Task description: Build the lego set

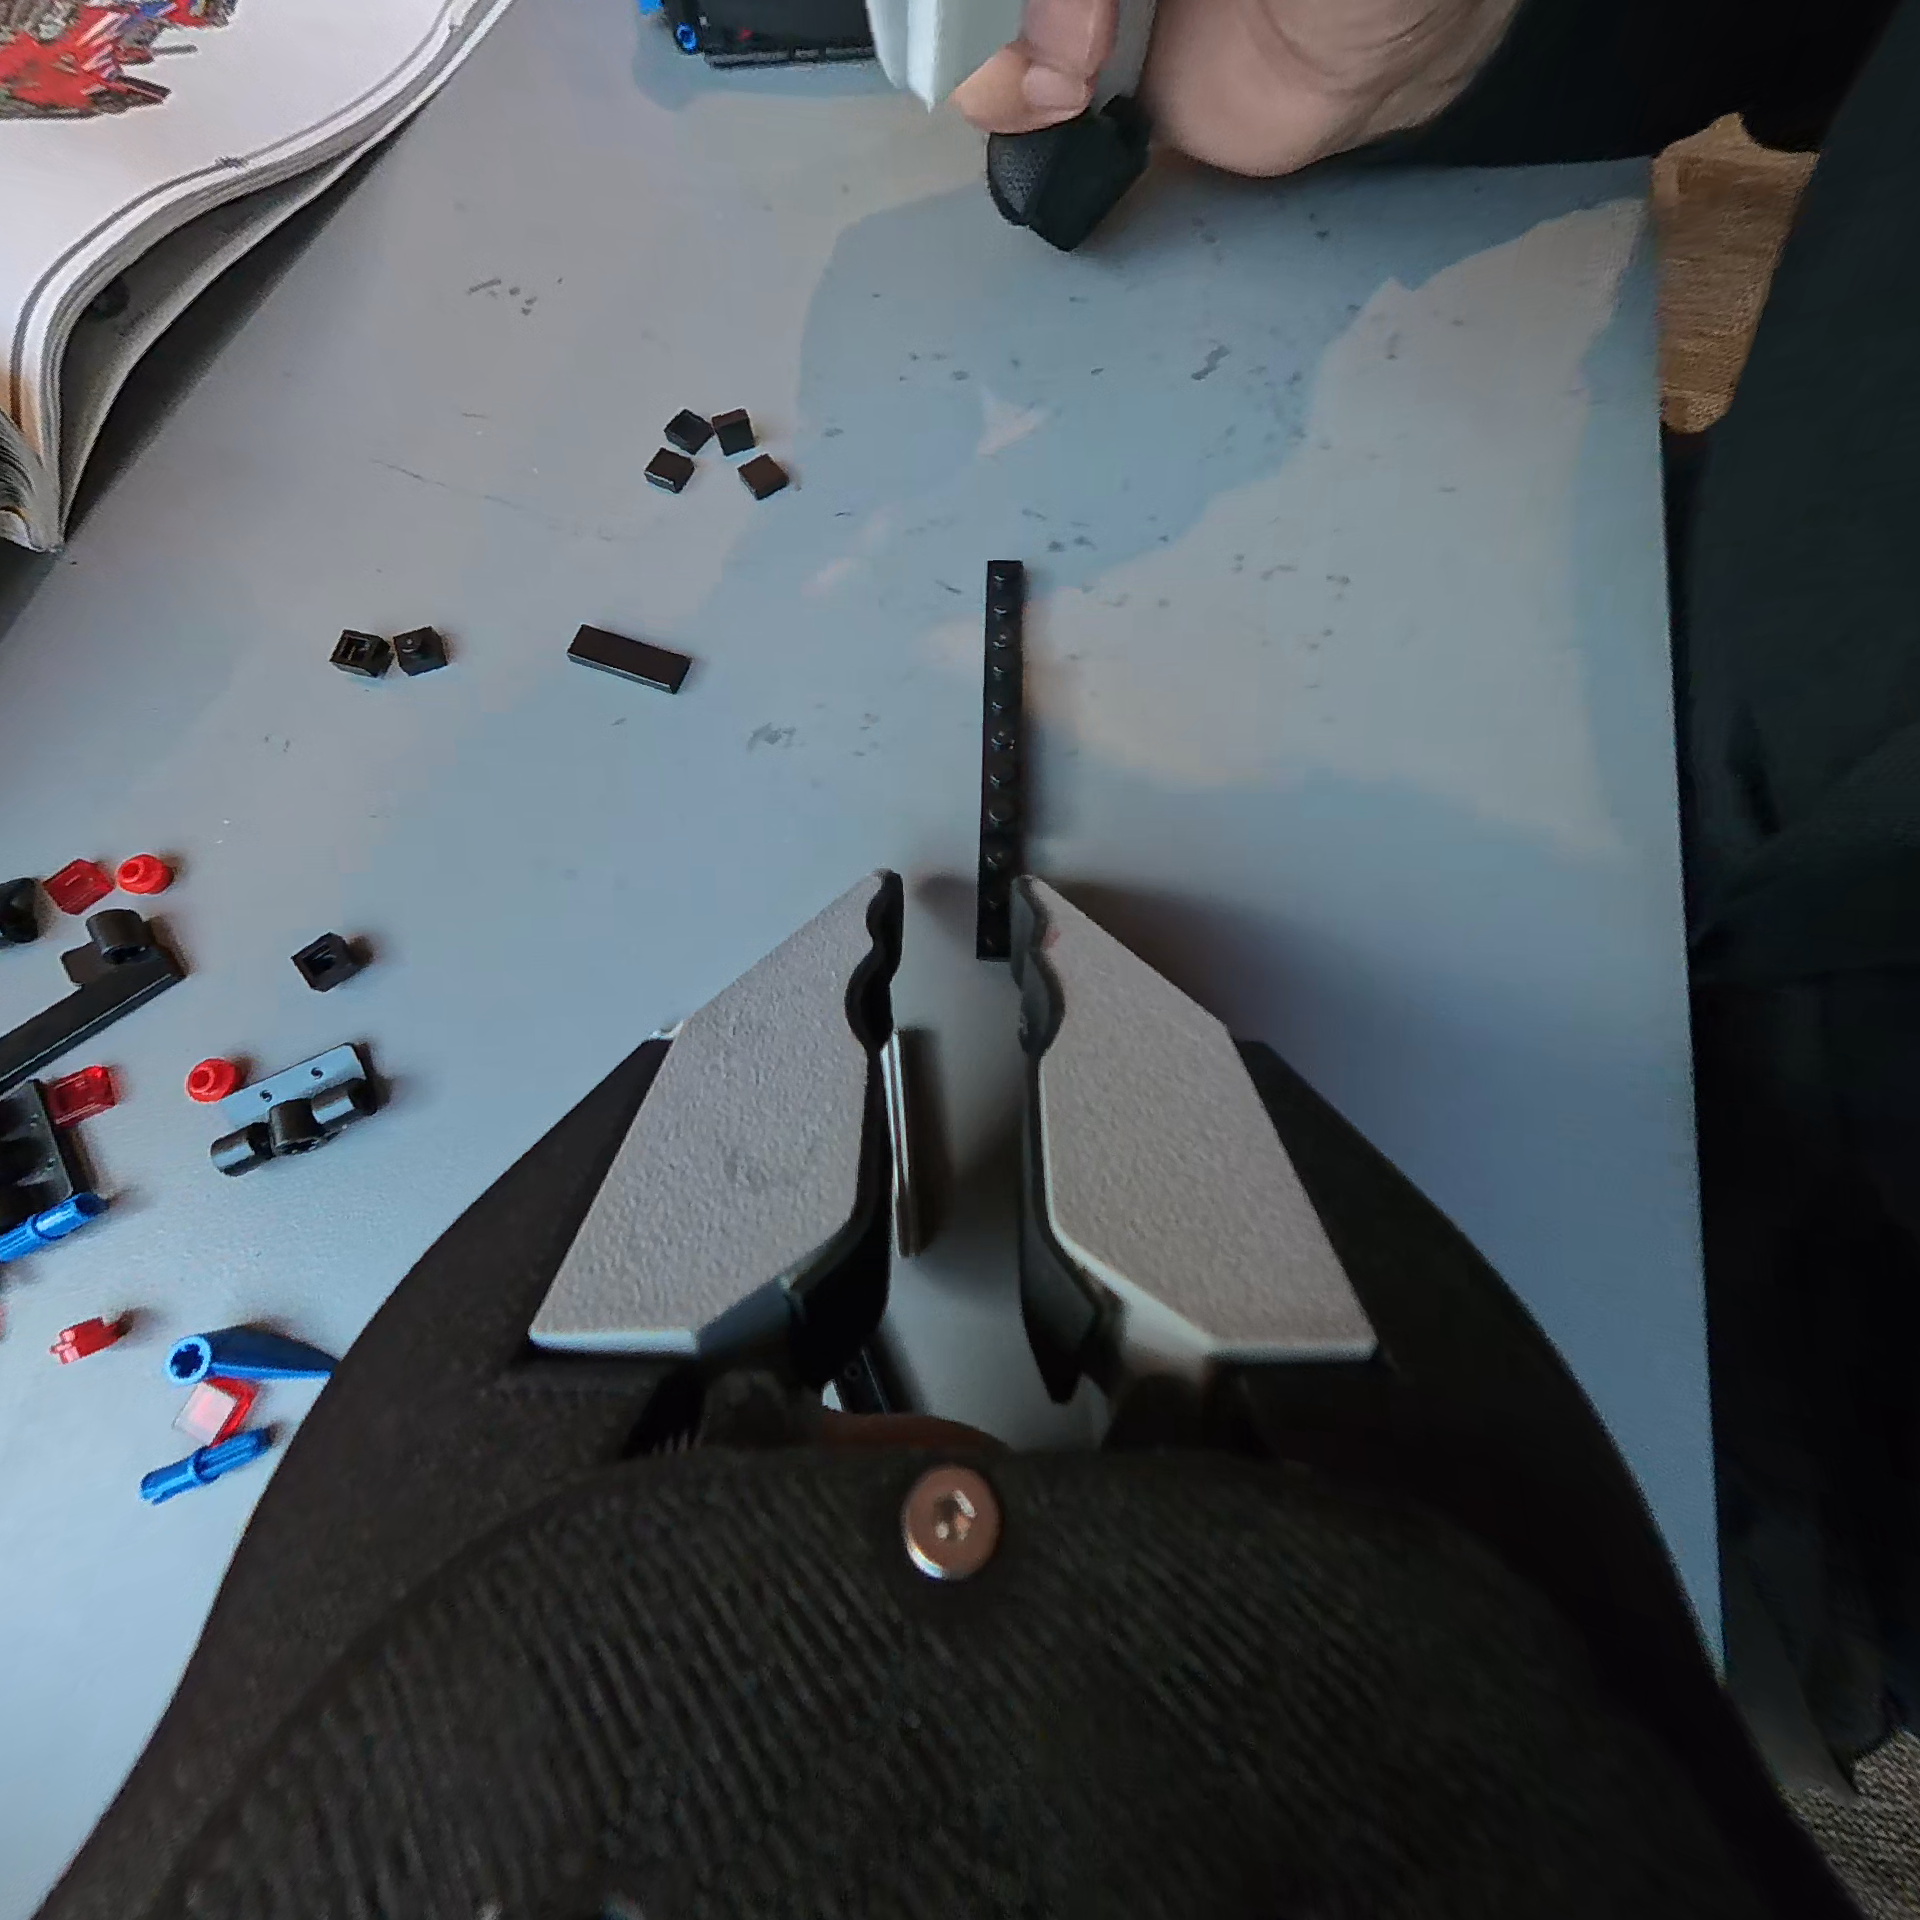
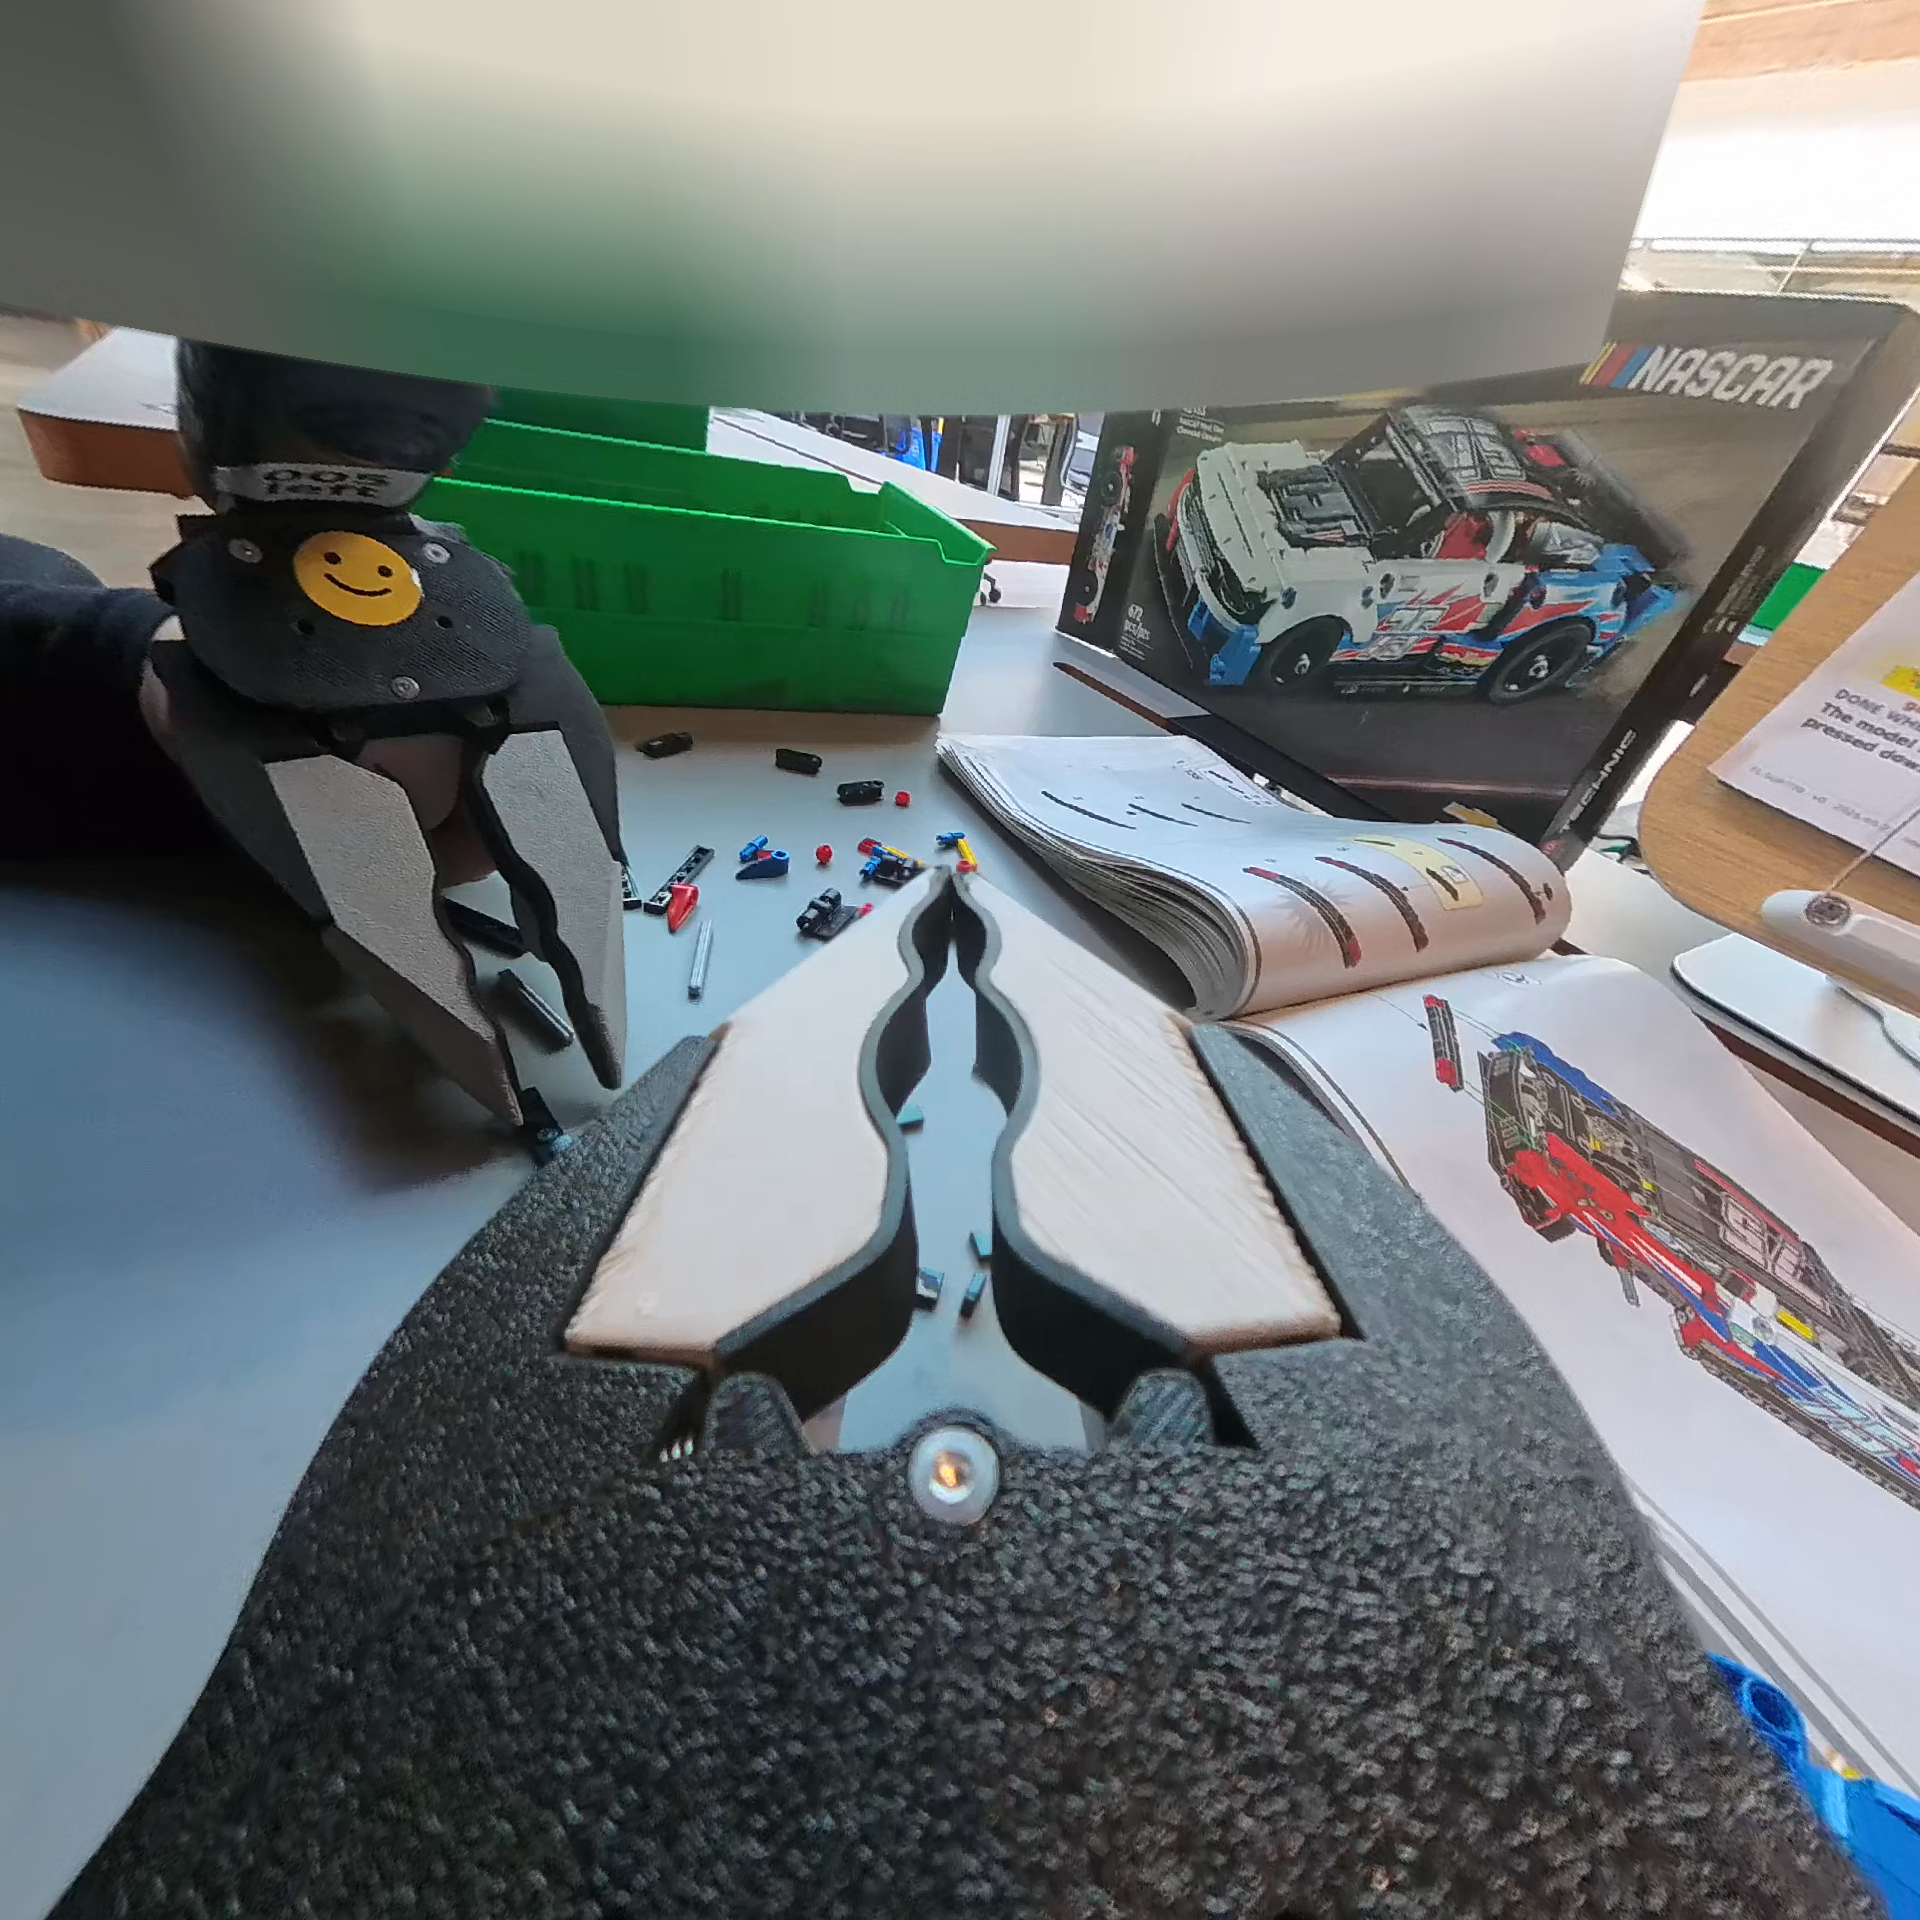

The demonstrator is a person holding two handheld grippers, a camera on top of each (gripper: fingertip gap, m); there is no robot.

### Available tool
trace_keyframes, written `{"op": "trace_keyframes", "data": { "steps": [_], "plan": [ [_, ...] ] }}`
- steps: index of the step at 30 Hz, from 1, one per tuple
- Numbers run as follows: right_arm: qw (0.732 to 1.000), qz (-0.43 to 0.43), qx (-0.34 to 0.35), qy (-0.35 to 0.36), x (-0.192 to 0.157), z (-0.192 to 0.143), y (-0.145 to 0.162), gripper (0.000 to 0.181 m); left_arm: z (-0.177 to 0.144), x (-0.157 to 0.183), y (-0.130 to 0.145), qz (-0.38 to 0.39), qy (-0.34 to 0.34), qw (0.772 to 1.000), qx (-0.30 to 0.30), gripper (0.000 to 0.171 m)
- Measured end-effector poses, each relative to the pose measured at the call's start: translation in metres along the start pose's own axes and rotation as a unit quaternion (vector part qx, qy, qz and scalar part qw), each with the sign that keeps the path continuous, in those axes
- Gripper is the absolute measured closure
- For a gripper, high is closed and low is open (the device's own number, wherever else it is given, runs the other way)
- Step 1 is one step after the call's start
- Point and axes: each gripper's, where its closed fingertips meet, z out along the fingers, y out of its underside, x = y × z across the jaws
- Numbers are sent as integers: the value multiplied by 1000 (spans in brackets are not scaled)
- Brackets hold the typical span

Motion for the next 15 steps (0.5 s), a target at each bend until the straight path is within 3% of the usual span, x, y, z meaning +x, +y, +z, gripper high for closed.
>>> {"op": "trace_keyframes", "data": {
  "steps": [15],
  "plan": [
    [1000, -8, -12, 21, 6, 2, 5, 181, -7, -2, 1, 1, -7, 1000, 11, 148]
  ]
}}
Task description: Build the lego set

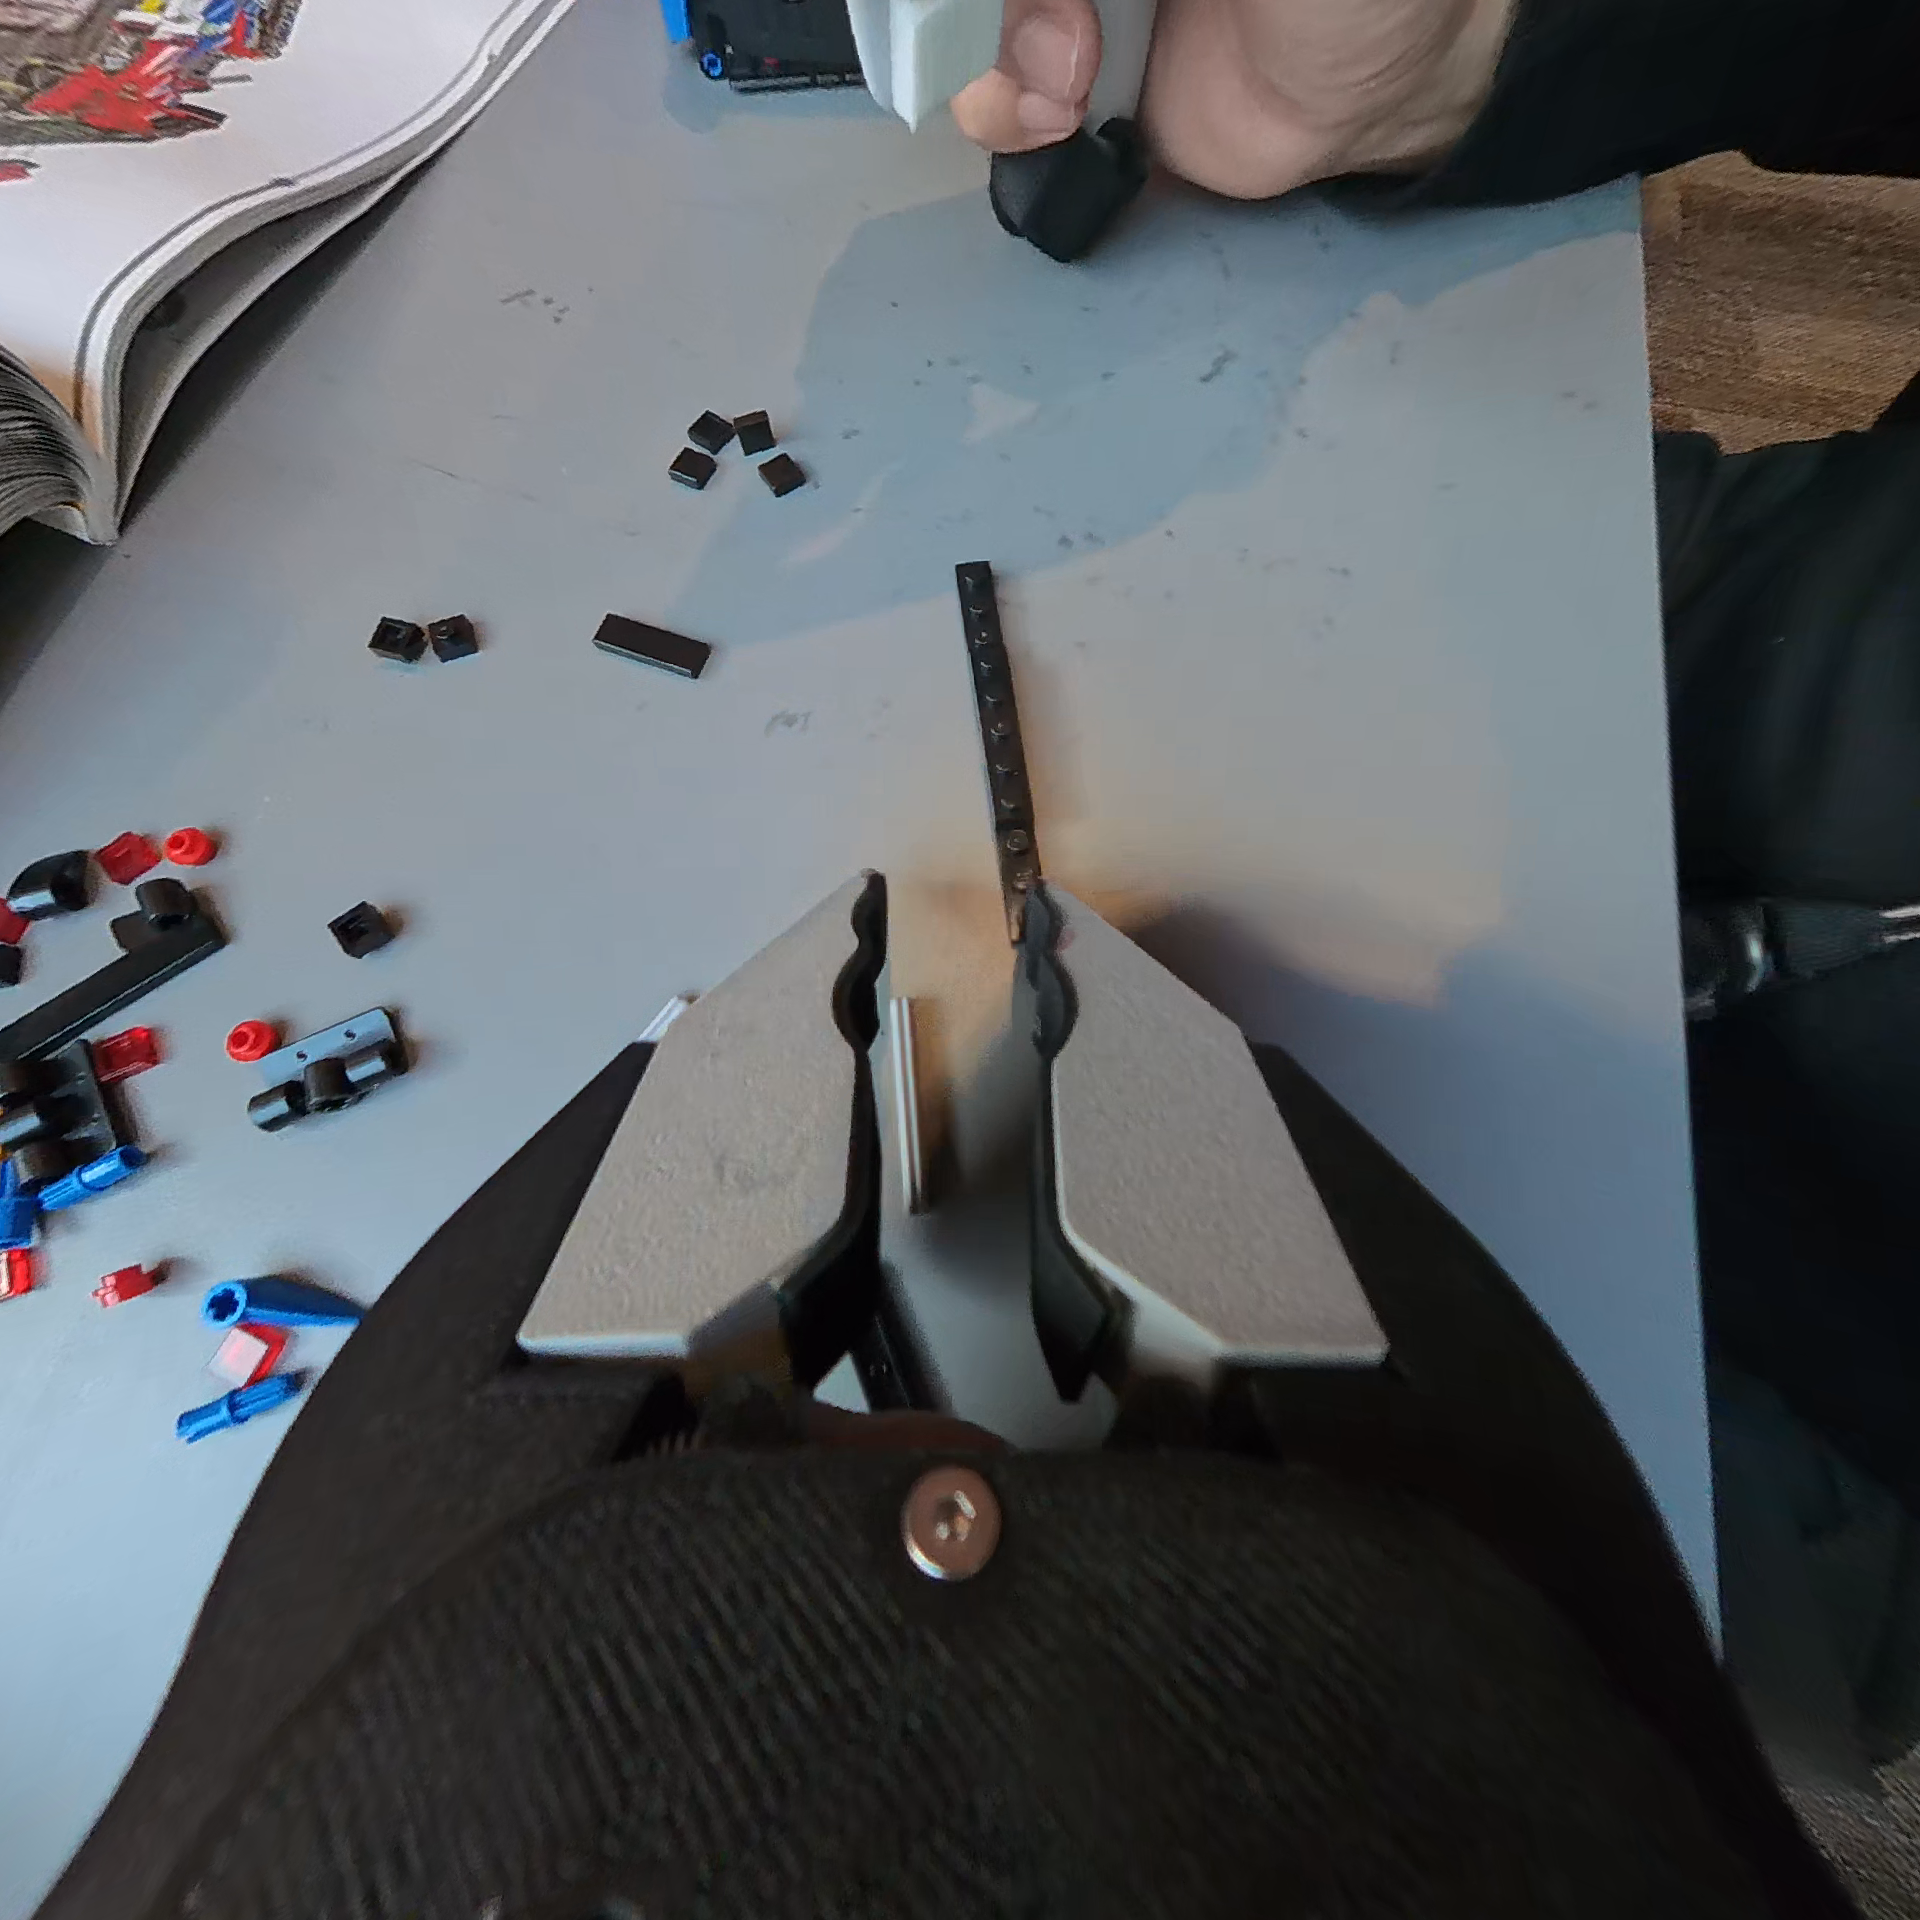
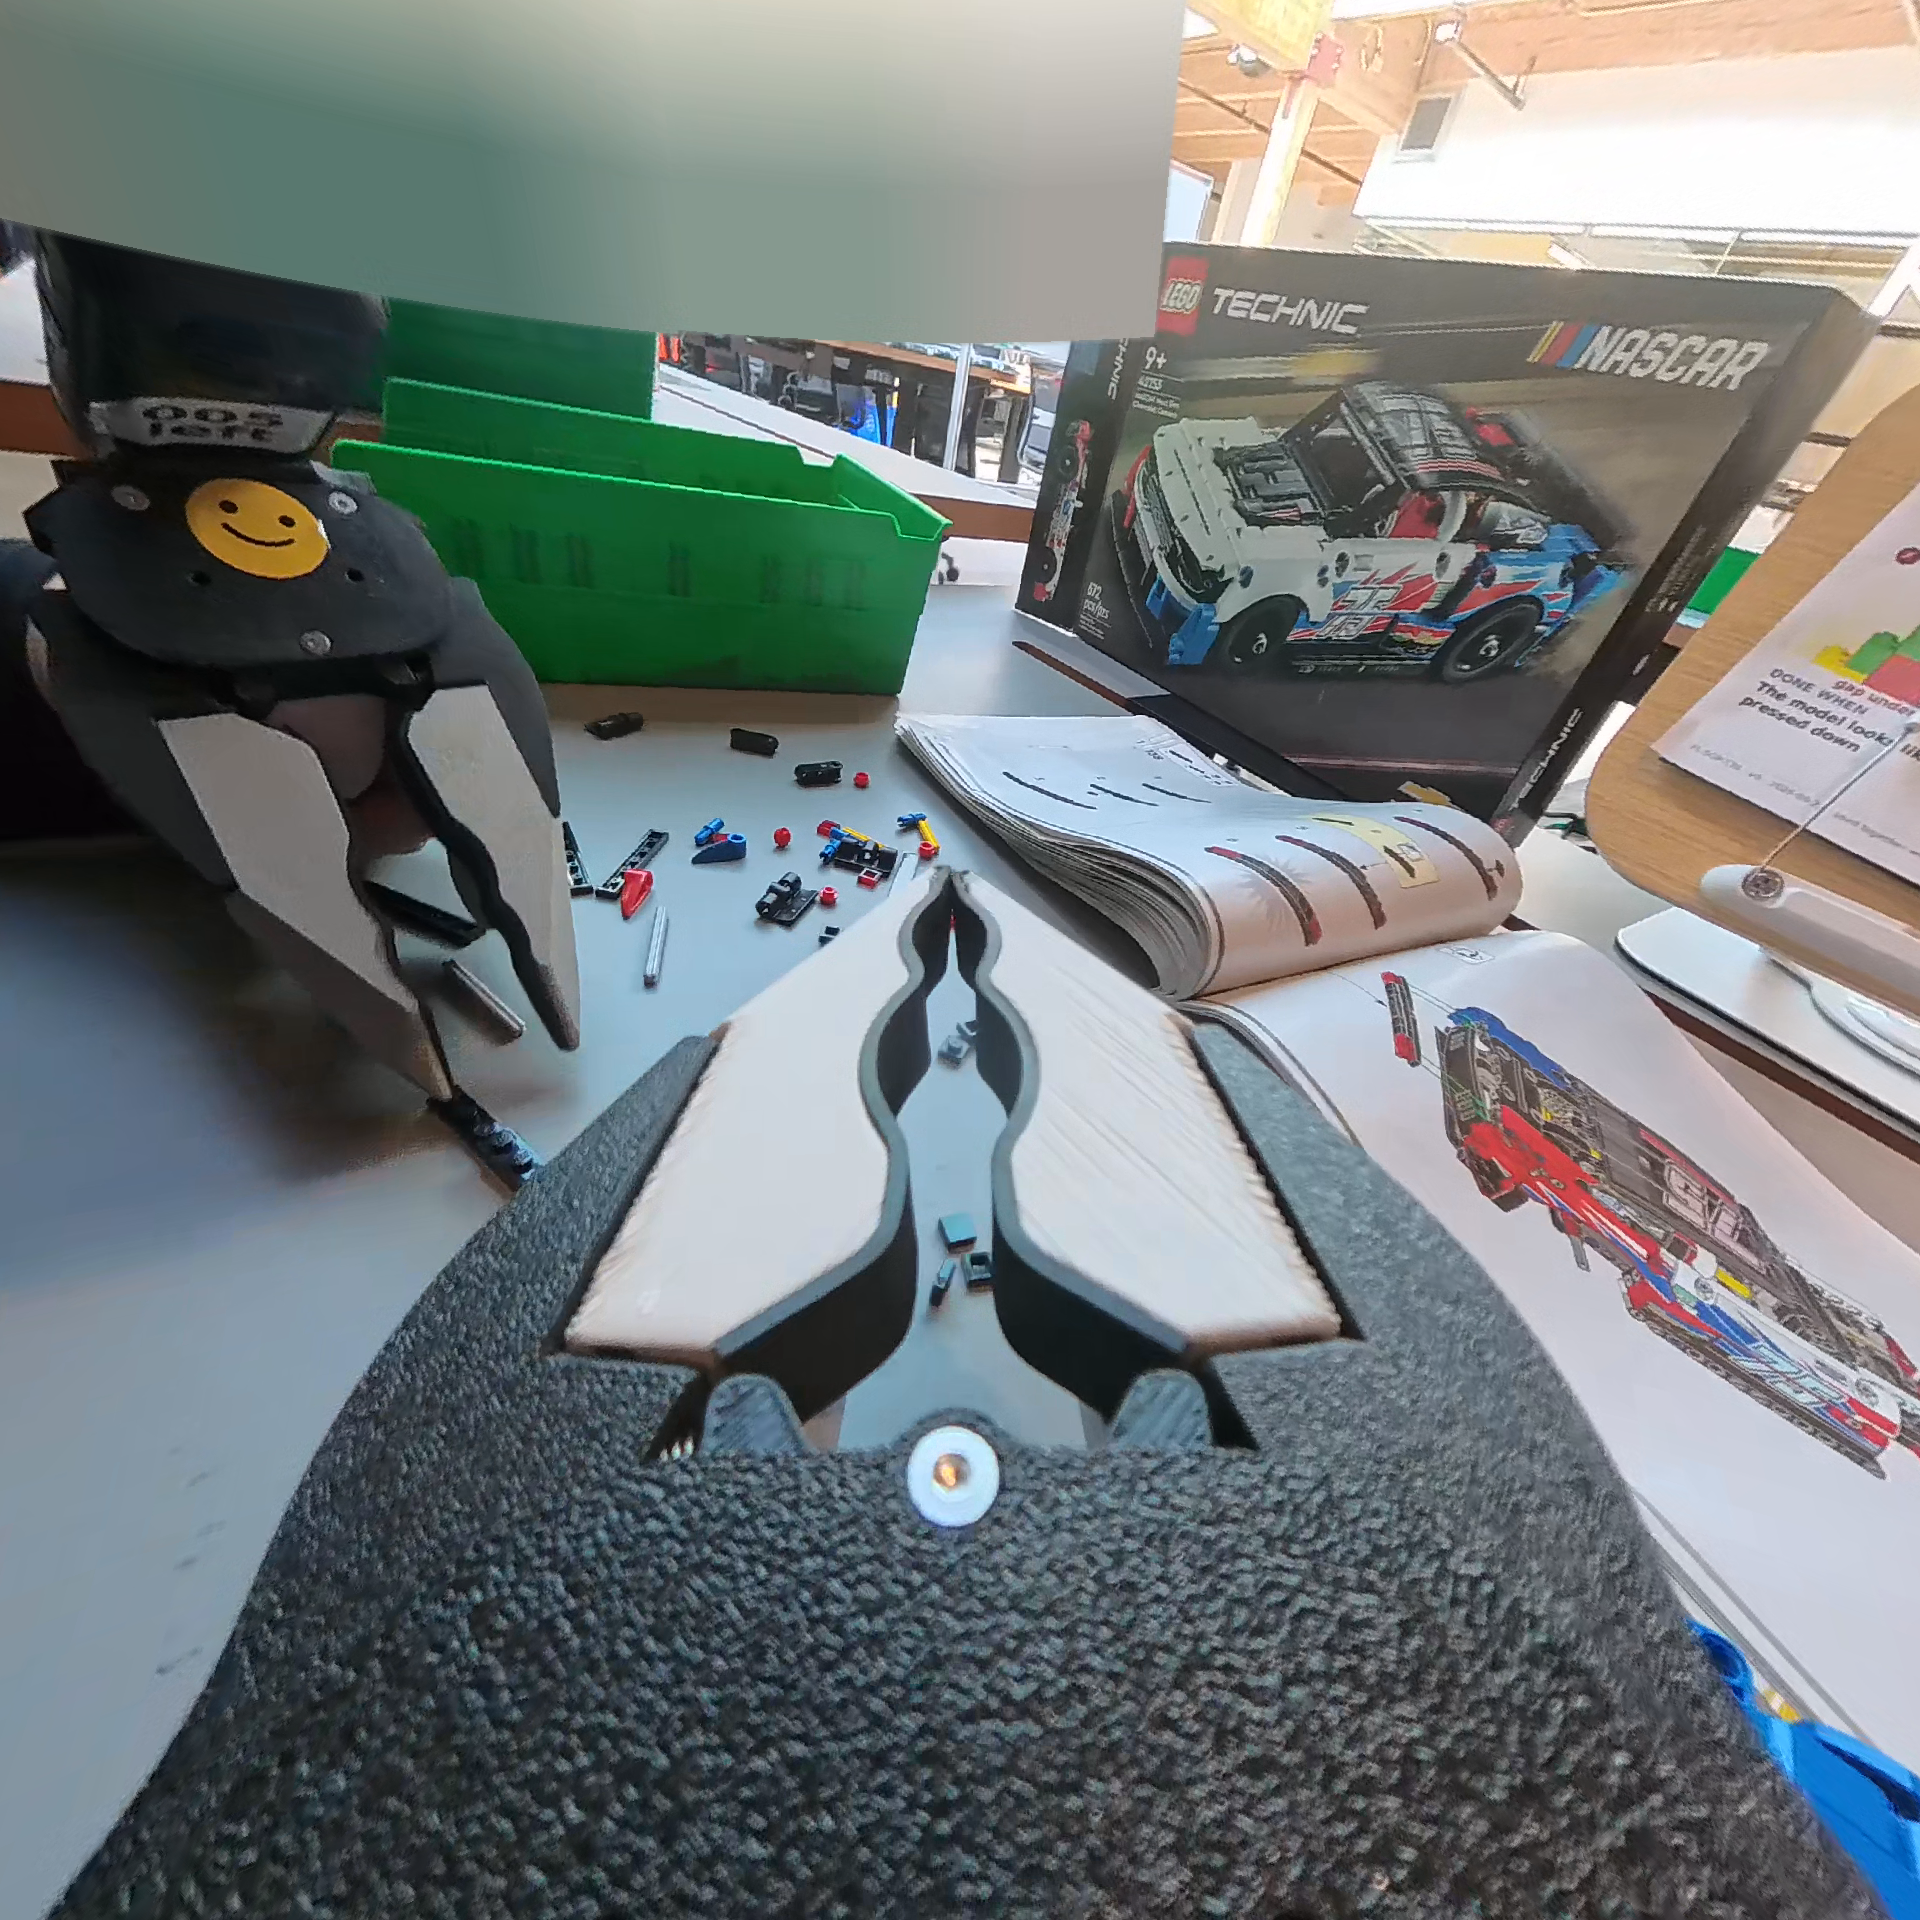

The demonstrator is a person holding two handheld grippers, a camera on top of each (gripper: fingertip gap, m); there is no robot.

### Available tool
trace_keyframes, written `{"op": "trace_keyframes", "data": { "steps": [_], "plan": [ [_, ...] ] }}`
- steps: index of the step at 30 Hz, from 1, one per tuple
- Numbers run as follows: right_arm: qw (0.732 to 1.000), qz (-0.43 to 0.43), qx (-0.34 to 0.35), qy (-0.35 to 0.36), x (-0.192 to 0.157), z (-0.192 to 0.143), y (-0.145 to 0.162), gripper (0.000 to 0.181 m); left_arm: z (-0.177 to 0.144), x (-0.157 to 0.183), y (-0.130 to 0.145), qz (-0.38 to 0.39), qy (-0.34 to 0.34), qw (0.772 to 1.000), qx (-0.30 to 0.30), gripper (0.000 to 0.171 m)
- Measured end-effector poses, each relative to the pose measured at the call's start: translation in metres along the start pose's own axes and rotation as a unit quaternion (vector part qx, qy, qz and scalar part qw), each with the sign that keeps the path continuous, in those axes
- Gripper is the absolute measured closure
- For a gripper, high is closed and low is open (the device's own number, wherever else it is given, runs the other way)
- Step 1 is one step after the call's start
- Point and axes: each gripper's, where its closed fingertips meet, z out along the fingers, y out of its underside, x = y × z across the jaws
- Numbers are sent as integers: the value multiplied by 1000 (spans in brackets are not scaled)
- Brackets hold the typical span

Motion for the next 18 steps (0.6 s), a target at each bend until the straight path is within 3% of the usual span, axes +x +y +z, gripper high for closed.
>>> {"op": "trace_keyframes", "data": {
  "steps": [6, 11, 14, 18],
  "plan": [
    [999, 1, -29, -28, -7, 4, 7, 181, -4, 1, -2, -5, 10, 1000, 14, 147],
    [988, -15, -99, -121, -36, -2, 25, 180, -3, 2, -1, 9, 6, 1000, 7, 147],
    [985, -35, -155, -73, -17, 4, 38, 181, -4, 1, -4, 6, 1, 1000, 17, 146],
    [970, -26, -232, -71, -4, 24, 57, 181, -8, -11, -10, -2, -31, 999, 35, 146]
  ]
}}
